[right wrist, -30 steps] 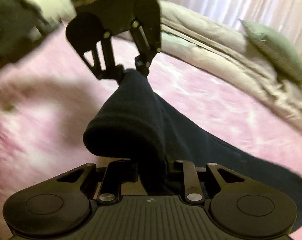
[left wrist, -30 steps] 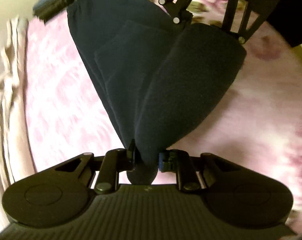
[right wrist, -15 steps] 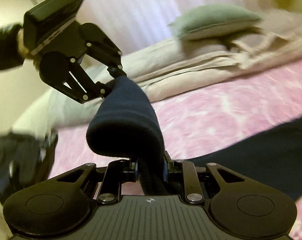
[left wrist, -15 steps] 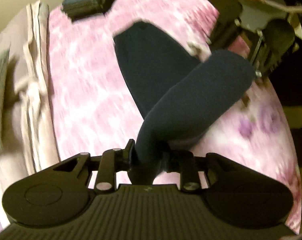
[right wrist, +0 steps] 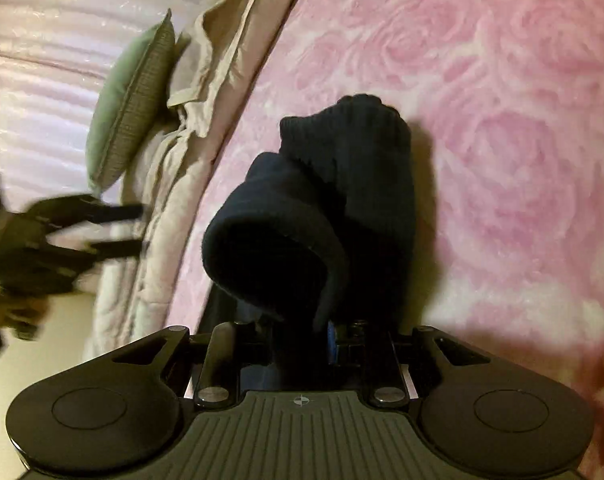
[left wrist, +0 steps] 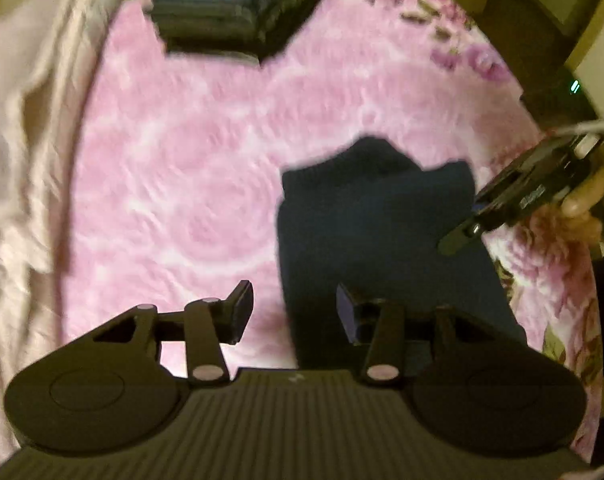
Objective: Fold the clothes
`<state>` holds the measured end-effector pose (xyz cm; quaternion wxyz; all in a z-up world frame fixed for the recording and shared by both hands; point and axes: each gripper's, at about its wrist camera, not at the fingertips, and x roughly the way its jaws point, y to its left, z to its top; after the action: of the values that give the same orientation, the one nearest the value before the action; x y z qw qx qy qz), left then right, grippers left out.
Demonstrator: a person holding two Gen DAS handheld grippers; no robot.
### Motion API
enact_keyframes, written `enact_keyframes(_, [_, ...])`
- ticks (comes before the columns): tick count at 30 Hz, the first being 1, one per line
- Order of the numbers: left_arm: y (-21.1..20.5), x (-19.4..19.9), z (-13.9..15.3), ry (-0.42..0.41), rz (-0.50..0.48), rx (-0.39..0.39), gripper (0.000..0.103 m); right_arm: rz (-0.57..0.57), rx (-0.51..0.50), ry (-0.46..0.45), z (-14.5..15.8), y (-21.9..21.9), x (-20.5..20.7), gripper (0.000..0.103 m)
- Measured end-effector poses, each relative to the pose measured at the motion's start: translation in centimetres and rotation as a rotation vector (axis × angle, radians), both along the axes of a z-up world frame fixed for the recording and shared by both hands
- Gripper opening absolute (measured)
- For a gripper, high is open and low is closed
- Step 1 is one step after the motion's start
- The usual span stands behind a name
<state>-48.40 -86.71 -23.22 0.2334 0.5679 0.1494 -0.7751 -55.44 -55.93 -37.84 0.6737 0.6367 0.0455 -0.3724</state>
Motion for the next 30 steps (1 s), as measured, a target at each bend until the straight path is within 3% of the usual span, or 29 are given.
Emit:
enact_keyframes(1, [-0.1, 0.0, -1.0, 0.002, 0.017, 0.021, 0.041, 0.008, 0.003, -0.006, 0.2, -0.1, -0.1, 0.023])
enact_keyframes(3, [-0.5, 0.3, -2.4, 0.010, 0.057, 0.044, 0.041, -0.015, 0.011, -0.015, 0.7, -0.6, -0.5, 0.046])
enact_keyframes(5, [-1.2, 0.5, -3.6, 0.023, 0.100, 0.062, 0.041, -0.045, -0.008, -0.010, 1.1, -0.8, -0.8, 0.054])
enact_keyframes(10, [-3.5, 0.6, -5.5, 0.075, 0.214, 0.121, 0.033, -0.057, -0.043, 0.072, 2.3, -1.3, -0.2, 0.052])
enact_keyframes(11, [-3.8, 0.5, -6.0, 0.072, 0.224, 0.142, 0.016, -0.061, -0.030, 0.087, 2.2, -1.6, -0.1, 0.032])
enact_keyframes(13, [-4.1, 0.3, -6.4, 0.070, 0.224, 0.179, 0.001, -0.060, 0.001, 0.086, 2.3, -2.1, -0.4, 0.026])
enact_keyframes(17, [-3.9, 0.4, -4.4, 0.117, 0.213, 0.126, 0.001, -0.021, -0.084, 0.069, 5.0, -2.7, -1.5, 0.023])
enact_keyframes(20, [-4.8, 0.2, -3.8, 0.149, 0.246, 0.109, 0.001, -0.031, -0.086, 0.078, 4.8, -3.6, -2.7, 0.023])
enact_keyframes(23, [-5.8, -0.6, -5.8, 0.128, 0.264, 0.146, 0.003, -0.054, 0.013, 0.090, 1.4, -4.5, -3.8, 0.024])
enact_keyframes(25, [-6.1, -1.3, -7.0, 0.110, 0.254, 0.157, 0.005, -0.070, 0.027, 0.065, 0.4, -4.2, -4.7, 0.028])
enact_keyframes(27, [-6.1, -1.6, -7.5, 0.109, 0.249, 0.153, 0.007, -0.069, 0.004, 0.105, 1.1, -3.6, -5.0, 0.042])
enact_keyframes(30, [-6.2, -1.5, -6.7, 0.129, 0.260, 0.146, 0.007, -0.092, -0.018, 0.164, 2.7, -2.8, -5.3, 0.053])
